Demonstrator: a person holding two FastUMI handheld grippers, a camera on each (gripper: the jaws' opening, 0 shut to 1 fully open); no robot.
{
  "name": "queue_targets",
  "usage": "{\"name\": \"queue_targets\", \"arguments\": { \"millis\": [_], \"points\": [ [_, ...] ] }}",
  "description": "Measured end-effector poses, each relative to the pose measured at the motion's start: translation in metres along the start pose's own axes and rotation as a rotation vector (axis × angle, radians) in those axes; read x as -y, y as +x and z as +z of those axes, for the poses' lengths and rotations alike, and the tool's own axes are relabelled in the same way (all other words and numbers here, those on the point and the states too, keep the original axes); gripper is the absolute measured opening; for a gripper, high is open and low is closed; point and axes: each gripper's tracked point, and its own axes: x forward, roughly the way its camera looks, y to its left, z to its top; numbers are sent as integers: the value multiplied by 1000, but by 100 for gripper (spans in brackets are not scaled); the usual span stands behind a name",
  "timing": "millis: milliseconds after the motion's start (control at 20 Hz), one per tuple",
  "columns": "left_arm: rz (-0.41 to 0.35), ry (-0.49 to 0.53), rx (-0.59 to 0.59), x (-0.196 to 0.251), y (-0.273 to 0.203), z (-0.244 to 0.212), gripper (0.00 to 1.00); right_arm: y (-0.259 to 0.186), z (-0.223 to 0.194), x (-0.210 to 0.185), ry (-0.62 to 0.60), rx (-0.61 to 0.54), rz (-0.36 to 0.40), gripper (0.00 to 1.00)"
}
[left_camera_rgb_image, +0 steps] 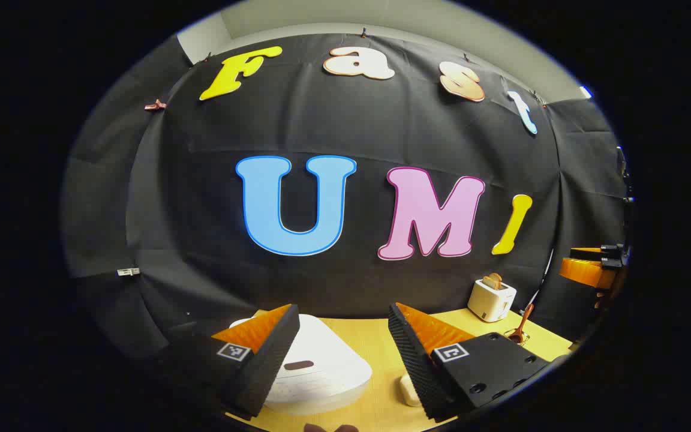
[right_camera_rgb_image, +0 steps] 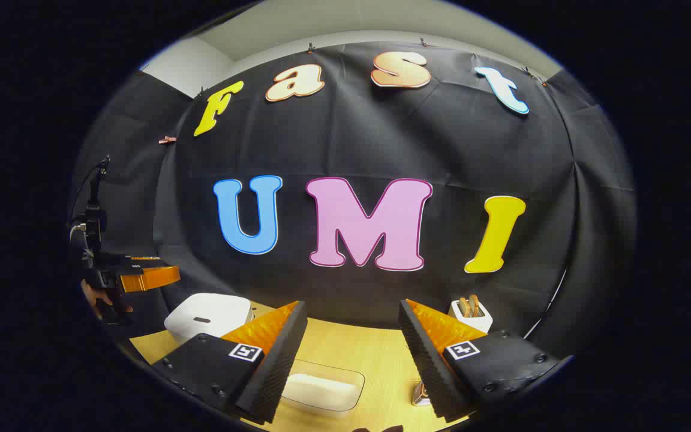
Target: Close the left gripper, press the button to open the rice cooker; take a wooden spoon from the chopstick holder with the right hand, scoop a spoonful of rice and pour it into the rice cooker, then put the wooden spoon back into the chopstick holder.
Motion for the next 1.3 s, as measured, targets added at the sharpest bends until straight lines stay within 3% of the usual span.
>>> {"name": "queue_targets", "arguments": {
  "millis": [850,950,1100,1150,1200,1300],
  "points": [
    [-4,-11,-15,-6,4,-7,95,3,-3,0,1,-4,-6,95],
    [4,-9,-25,-10,6,-11,87,4,-3,-1,-1,-5,-6,95],
    [5,-13,-61,-13,13,-19,48,5,-5,0,-4,-6,-9,95],
    [7,-18,-79,-15,16,-25,47,5,-5,1,-4,-6,-12,95],
    [2,-27,-98,-15,21,-30,29,5,-4,3,-5,-7,-15,95],
    [-23,-47,-148,-13,30,-46,31,6,-6,6,-2,-10,-21,95]
  ]
}}
